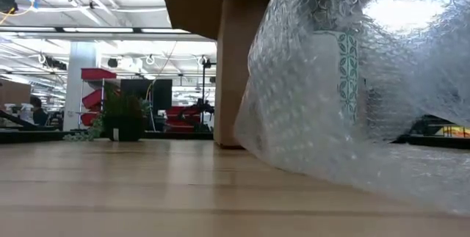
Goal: Wrap mug
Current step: Wrap the white mug with bubble wrap
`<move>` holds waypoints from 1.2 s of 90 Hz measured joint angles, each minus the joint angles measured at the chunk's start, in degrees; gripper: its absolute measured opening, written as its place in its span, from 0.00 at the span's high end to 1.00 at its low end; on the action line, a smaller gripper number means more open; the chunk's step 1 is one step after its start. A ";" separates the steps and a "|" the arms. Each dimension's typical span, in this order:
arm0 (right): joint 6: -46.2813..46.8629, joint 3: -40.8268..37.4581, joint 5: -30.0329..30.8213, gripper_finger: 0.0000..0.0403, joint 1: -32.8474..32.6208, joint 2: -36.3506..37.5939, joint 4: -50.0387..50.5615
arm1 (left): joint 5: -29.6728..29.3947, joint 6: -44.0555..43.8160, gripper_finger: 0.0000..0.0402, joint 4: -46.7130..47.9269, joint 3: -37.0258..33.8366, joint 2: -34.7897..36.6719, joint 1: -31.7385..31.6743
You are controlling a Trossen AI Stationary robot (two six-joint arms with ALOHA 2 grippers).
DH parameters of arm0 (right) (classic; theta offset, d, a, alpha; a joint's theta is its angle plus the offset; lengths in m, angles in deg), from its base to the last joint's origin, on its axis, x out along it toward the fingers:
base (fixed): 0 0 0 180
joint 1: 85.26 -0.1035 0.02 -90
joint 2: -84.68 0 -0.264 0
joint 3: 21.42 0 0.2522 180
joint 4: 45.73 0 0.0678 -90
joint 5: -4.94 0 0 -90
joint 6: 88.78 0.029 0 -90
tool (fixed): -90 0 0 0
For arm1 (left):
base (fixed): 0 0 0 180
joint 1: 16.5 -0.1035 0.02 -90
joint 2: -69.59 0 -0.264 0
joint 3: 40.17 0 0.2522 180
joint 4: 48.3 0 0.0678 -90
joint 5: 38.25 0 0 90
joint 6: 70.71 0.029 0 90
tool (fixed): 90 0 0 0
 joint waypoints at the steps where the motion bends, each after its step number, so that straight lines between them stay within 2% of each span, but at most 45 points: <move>1: 0.00 -0.54 -0.18 1.00 0.08 0.00 -0.57 | 0.00 0.01 0.57 0.00 0.00 0.00 0.00; 20: 0.42 -10.86 -3.71 1.00 0.39 0.02 -5.98 | 0.09 0.02 0.57 0.05 0.00 0.00 0.00; 39: -0.90 -17.97 -3.86 1.00 -0.55 0.34 -13.79 | 0.09 0.02 0.57 -0.26 0.01 0.00 0.00; 63: -1.05 -16.04 -4.41 1.00 0.16 1.29 -11.02 | 0.12 0.02 0.57 -0.93 0.00 0.00 0.00; 89: 2.24 -14.76 -4.58 1.00 -0.04 8.49 -6.86 | 0.13 0.02 0.57 -0.96 0.00 0.00 -0.02; 108: 6.08 -15.45 -4.45 1.00 -1.94 11.01 -8.70 | 0.23 0.02 0.57 -1.00 0.00 0.00 -0.02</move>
